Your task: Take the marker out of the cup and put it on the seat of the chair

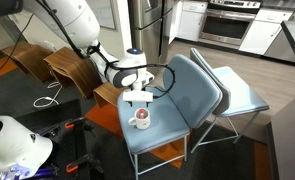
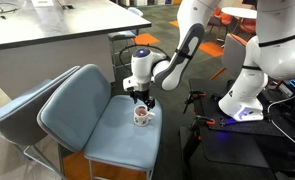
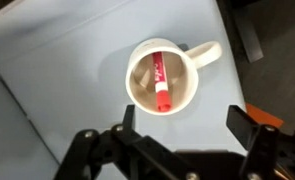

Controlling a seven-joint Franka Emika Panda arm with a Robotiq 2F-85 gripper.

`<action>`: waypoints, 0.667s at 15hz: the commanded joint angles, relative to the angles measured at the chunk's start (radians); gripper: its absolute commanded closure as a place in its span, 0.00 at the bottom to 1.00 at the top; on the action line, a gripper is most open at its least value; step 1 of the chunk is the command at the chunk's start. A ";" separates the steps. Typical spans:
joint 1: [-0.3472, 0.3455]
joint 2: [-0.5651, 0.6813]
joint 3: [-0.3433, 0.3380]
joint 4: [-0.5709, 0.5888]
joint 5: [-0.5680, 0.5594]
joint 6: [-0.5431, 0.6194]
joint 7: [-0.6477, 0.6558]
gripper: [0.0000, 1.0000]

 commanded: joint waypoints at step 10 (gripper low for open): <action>-0.091 0.084 0.027 -0.002 -0.112 0.166 -0.018 0.25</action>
